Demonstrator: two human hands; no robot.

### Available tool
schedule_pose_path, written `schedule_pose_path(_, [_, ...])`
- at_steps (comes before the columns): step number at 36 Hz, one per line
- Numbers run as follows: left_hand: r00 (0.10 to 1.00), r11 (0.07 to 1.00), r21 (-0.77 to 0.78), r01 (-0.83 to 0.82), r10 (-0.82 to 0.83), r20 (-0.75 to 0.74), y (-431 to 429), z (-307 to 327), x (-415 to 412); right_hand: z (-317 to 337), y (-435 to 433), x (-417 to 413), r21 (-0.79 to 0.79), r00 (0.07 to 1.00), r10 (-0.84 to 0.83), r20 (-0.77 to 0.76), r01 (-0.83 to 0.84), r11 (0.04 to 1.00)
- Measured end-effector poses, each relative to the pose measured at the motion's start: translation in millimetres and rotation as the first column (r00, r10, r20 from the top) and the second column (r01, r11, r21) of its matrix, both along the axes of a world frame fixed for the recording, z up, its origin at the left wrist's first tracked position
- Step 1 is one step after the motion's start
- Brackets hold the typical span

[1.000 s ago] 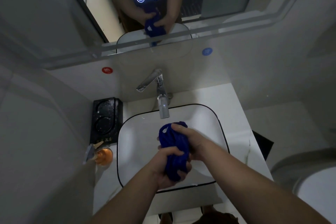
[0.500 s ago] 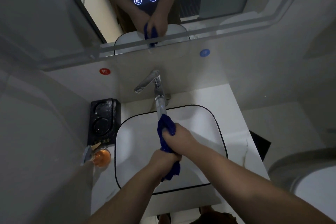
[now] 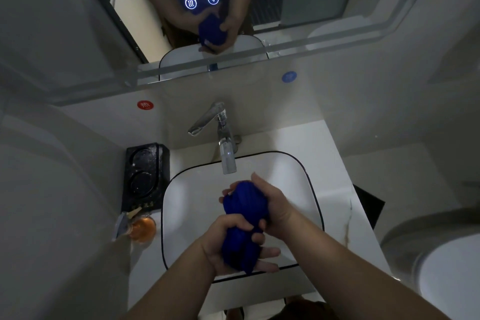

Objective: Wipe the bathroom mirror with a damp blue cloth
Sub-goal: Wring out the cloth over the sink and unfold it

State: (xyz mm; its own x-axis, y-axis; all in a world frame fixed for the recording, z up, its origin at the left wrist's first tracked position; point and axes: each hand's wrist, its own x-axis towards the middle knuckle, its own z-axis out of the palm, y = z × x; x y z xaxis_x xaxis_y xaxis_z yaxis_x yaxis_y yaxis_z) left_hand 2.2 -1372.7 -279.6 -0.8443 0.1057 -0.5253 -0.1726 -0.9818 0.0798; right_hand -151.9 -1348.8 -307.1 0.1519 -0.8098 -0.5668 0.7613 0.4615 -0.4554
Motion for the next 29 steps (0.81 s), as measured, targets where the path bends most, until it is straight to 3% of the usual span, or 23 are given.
schedule_pose_path(2, [0.999, 0.999, 0.030, -0.030, 0.030, -0.019, -0.2, -3.0, 0.7, -0.6, 2.8, -1.4, -0.004, 0.999, 0.054, -0.010, -0.054, 0.999])
schedule_pose_path(5, [0.999, 1.000, 0.027, -0.008, 0.007, 0.039, 0.2, -6.6, -0.6, 0.7, -2.5, -6.9, 0.113, 0.980, 0.172, -0.102, -0.160, 0.981])
schedule_pose_path(7, [0.992, 1.000, -0.003, 0.025, -0.024, 0.126, 1.0, -9.2, -1.5, 7.3, -11.5, -10.6, 0.184, 0.921, 0.282, -0.267, -0.239, 0.954])
schedule_pose_path(10, [0.933, 0.973, -0.186, 0.138, -0.065, 0.353, 3.5, -4.8, -5.8, 8.8, -22.9, -11.7, 0.200, 0.834, 0.341, -0.434, -0.280, 0.939])
schedule_pose_path(15, [0.765, 0.863, -0.427, 0.270, 0.077, 0.639, 12.0, -9.7, -20.6, 0.0, -35.1, -6.5, 0.318, 0.551, 0.451, -0.702, -0.323, 0.891])
schedule_pose_path(19, [0.642, 0.742, -0.469, 0.479, 0.069, 0.764, 17.0, -21.9, -32.9, -13.8, -39.6, 3.2, 0.419, 0.425, 0.474, -0.772, -0.221, 0.881])
schedule_pose_path(22, [0.538, 0.562, -0.541, 0.625, 0.192, 0.821, 22.7, -36.2, -34.7, -24.5, -33.7, 12.0, 0.412, 0.403, 0.431, -0.807, -0.137, 0.901])
schedule_pose_path(25, [0.527, 0.423, -0.589, 0.688, 0.267, 0.807, 22.9, -31.4, -30.6, -29.5, -23.9, 21.3, 0.325, 0.418, 0.319, -0.851, -0.060, 0.944])
schedule_pose_path(28, [0.565, 0.619, -0.558, 0.552, 0.214, 0.797, 19.8, -35.3, -24.0, -31.1, -22.0, 21.2, 0.328, 0.488, 0.321, -0.812, -0.074, 0.942])
schedule_pose_path(29, [0.619, 0.624, -0.573, 0.532, 0.176, 0.766, 18.3, -31.8, -19.2, -28.1, -23.6, 16.3, 0.354, 0.558, 0.356, -0.750, -0.117, 0.928])
